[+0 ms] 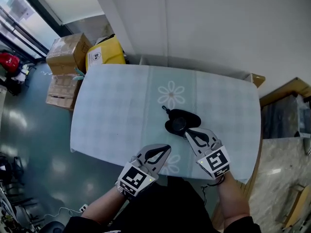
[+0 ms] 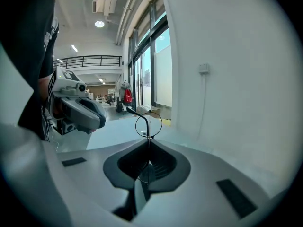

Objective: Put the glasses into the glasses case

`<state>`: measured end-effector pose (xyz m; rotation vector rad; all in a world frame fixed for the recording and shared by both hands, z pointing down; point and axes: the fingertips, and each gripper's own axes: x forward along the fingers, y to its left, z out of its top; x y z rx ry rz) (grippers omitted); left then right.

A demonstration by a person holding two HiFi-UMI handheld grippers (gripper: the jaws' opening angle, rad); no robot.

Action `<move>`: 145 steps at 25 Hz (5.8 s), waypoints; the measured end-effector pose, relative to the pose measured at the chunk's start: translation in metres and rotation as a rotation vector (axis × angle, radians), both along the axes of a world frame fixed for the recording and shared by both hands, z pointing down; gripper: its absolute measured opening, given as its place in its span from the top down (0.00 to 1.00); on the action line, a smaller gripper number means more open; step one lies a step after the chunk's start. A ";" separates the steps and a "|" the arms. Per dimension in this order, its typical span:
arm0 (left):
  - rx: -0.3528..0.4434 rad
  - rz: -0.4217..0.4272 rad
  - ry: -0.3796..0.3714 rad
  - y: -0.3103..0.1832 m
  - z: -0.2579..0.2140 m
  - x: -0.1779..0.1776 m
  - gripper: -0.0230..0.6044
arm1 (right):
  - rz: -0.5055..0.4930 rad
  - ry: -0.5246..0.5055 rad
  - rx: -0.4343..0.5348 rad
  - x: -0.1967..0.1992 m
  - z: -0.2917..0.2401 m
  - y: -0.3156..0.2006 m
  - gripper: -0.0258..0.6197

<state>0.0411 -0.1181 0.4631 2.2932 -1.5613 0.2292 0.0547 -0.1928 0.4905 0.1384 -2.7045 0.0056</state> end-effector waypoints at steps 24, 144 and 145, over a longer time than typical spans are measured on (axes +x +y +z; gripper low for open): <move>-0.068 -0.118 0.032 -0.016 0.037 0.007 0.92 | -0.249 0.353 -0.075 -0.026 0.121 -0.029 0.92; 0.093 0.187 0.011 0.173 -0.039 0.017 0.92 | 0.461 -0.134 -0.119 0.056 -0.063 0.228 0.92; 0.093 0.187 0.012 0.173 -0.040 0.017 0.92 | 0.460 -0.135 -0.120 0.056 -0.063 0.228 0.92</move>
